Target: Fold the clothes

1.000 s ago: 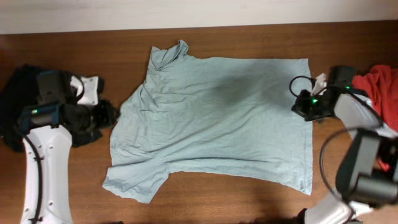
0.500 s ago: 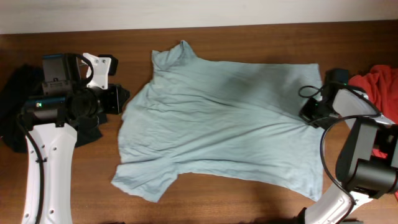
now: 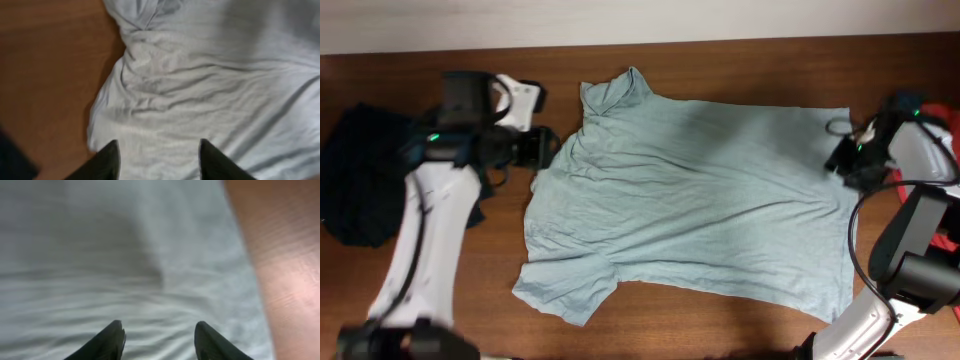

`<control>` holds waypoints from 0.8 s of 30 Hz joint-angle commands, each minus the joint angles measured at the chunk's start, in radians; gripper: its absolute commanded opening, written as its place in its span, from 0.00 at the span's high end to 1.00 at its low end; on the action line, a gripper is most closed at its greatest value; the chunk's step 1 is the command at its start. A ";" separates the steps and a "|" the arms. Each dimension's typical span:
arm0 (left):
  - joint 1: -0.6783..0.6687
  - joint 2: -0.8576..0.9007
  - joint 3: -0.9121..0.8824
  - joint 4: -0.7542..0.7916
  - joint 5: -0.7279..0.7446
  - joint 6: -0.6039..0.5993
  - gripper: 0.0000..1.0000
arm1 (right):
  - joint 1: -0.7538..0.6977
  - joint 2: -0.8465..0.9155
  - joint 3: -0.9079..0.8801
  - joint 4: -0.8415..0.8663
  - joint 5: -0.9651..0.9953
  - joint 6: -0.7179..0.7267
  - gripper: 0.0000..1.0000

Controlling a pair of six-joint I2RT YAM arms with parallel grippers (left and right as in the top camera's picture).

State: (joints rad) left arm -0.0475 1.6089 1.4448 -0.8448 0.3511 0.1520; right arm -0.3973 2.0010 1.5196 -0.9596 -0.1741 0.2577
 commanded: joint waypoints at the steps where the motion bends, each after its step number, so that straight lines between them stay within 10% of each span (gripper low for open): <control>1: -0.025 0.086 0.013 0.114 -0.035 0.023 0.42 | 0.008 -0.013 0.098 -0.051 -0.262 -0.090 0.48; 8: -0.049 0.309 0.069 0.400 -0.073 0.039 0.46 | 0.093 -0.013 0.118 -0.108 -0.460 -0.158 0.46; 24: -0.163 0.766 0.528 0.275 -0.234 0.289 0.47 | 0.432 -0.013 0.118 -0.087 -0.392 -0.141 0.41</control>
State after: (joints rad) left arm -0.1894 2.3398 1.9446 -0.5606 0.1364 0.3588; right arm 0.0154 1.9984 1.6234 -1.0508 -0.5987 0.0895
